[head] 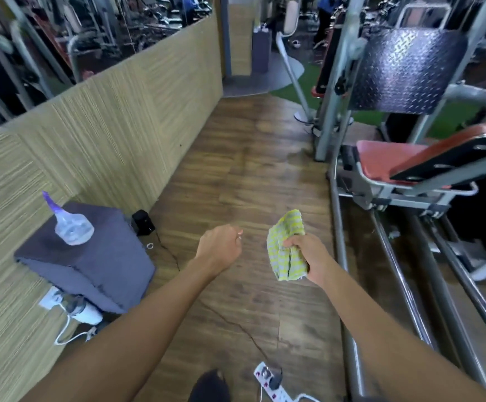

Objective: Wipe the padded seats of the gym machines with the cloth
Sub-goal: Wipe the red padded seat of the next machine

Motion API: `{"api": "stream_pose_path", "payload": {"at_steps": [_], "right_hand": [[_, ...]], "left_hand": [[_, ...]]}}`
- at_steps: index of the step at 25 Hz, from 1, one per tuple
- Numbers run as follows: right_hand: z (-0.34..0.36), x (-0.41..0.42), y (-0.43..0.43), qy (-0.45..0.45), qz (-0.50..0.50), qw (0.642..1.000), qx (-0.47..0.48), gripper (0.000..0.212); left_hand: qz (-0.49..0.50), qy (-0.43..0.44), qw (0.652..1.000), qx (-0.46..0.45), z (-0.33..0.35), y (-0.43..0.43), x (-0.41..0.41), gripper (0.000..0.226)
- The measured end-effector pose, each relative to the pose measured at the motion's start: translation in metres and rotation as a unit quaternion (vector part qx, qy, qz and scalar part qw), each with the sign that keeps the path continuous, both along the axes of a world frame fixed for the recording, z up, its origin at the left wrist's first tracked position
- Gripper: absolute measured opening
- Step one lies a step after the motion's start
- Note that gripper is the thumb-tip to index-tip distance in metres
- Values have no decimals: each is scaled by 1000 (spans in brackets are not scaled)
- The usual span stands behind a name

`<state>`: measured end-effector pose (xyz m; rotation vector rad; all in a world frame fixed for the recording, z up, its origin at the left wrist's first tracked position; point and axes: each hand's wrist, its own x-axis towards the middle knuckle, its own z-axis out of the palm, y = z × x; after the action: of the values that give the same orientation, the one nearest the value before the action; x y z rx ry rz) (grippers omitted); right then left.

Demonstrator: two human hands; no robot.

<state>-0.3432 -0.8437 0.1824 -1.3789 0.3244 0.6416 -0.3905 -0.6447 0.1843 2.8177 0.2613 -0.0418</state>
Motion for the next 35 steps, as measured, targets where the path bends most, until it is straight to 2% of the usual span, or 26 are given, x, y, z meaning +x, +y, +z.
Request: {"api": "stream_pose_path", "payload": {"at_steps": [5, 10, 15, 21, 28, 32, 35], "right_hand": [[-7, 133, 72, -4, -20, 1000, -1, 33], [1, 276, 138, -7, -84, 996, 12, 20], [15, 391, 152, -17, -135, 990, 22, 23], [-5, 549, 102, -15, -221, 975, 14, 24], [-7, 767, -13, -9, -308, 951, 13, 27], [-4, 854, -75, 12, -366, 931, -3, 22], [-21, 908, -121, 32, -417, 908, -9, 19]], "left_hand": [[-17, -4, 1000, -1, -9, 72, 139, 34], [-78, -10, 997, -4, -9, 141, 293, 34], [-130, -2, 992, 8, 2, 155, 436, 33], [-233, -23, 971, 37, -2, 96, 624, 25], [-309, -24, 950, 30, -7, -35, 870, 24], [-365, -9, 930, 39, 0, -108, 976, 21], [-403, -3, 915, 22, -12, -163, 1051, 27]]}}
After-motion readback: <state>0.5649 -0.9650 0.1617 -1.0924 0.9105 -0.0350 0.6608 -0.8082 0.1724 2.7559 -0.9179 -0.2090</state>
